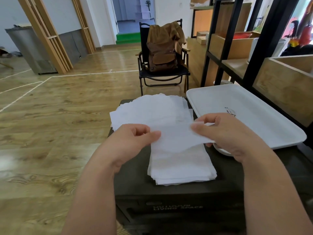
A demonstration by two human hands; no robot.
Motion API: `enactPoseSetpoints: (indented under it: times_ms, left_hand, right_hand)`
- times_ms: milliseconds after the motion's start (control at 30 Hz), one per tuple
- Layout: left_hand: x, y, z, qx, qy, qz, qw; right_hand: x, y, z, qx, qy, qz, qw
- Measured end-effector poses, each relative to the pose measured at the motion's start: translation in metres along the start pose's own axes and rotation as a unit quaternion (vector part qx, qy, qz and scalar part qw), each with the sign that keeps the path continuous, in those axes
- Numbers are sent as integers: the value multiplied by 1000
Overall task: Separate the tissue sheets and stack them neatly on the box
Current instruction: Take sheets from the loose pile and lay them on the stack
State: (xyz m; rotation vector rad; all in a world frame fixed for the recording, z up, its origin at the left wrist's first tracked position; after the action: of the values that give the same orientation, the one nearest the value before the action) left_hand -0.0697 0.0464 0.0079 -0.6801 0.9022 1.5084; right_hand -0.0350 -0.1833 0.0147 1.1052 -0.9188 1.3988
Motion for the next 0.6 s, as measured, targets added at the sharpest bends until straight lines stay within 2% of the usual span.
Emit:
enactPoseSetpoints:
  times_ms: [100,167,267,400,533,600]
  left_hand:
    - [6,0,-6,51,-67,60,995]
    - [9,-3,-8,40,-120,87,988]
    - [14,-7,-10,25,-165,104,980]
    - [15,-8,-10,42,-172,119,977]
    - [21,-10,-6,25,-185,123,975]
    - [25,-13,-4,-33,-171,122,977]
  right_hand:
    - [-8,-2,-4,34,103,-42,993]
    - [-13,-4,-6,52,146,-67,986]
    - [-17,-5,-7,78,180,-91,976]
    - [-16,-6,-5,78,195,-98,973]
    - [-18,-5,-1,68,209,-93,971]
    - [-19,-7,0,46,217,-86,971]
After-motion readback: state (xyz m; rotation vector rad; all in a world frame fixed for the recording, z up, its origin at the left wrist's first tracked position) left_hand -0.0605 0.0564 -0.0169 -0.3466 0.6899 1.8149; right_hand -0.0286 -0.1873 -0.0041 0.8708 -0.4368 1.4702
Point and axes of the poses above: each hand's wrist, its own y-axis away from the middle knuckle, its own z-axis out of the back of the hand, x = y × z, the point moved 2 cm from there along -y, towards the middle knuckle, and after that the axes turned 6 degrees about -y, right-handed, at the moved point
